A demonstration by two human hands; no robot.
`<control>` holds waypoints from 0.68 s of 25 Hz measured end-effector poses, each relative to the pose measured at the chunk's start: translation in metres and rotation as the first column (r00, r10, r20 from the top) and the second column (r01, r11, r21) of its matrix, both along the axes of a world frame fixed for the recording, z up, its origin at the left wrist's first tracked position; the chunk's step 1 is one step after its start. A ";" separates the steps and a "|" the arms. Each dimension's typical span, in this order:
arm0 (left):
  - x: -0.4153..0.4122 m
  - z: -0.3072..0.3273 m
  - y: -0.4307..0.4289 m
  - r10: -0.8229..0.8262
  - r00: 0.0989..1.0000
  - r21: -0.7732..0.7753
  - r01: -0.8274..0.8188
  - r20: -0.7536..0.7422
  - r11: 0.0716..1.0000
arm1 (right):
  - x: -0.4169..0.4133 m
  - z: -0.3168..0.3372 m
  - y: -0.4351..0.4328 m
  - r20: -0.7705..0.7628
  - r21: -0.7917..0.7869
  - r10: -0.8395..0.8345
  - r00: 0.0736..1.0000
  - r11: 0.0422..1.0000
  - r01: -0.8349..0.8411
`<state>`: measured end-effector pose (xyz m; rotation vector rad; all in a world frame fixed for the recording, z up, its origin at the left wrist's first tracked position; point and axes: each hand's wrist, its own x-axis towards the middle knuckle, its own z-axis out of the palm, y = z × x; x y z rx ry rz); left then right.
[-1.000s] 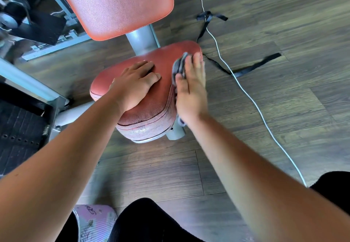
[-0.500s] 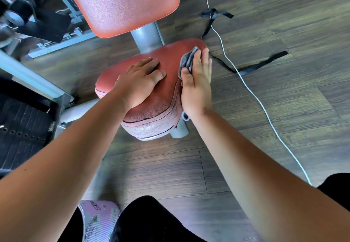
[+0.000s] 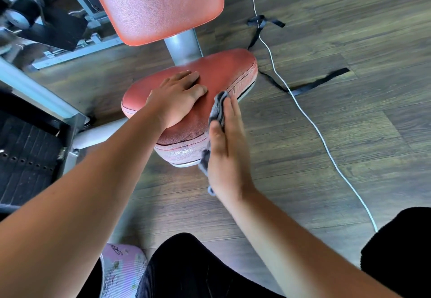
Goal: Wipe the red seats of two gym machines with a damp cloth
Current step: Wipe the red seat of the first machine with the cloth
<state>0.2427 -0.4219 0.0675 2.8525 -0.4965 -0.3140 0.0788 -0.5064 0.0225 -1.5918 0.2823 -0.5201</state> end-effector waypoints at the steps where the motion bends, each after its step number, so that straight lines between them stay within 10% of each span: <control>1: -0.002 0.002 -0.001 0.012 1.000 -0.007 -0.012 -0.001 1.000 | -0.011 0.000 0.005 0.016 -0.013 0.029 0.999 0.999 -0.029; 7: 0.002 0.002 0.004 -0.086 0.996 0.115 0.081 0.038 0.990 | 0.022 0.009 -0.019 -0.034 -0.062 -0.004 0.999 0.998 0.002; 12: -0.026 0.019 -0.009 0.067 0.992 -0.124 -0.054 0.107 0.991 | -0.008 0.025 -0.016 -0.025 0.106 -0.084 0.996 0.991 0.087; 17: -0.059 0.045 -0.005 0.184 0.951 -0.185 -0.140 0.248 0.973 | -0.010 0.046 -0.042 -0.063 -0.077 -0.073 0.995 0.995 0.068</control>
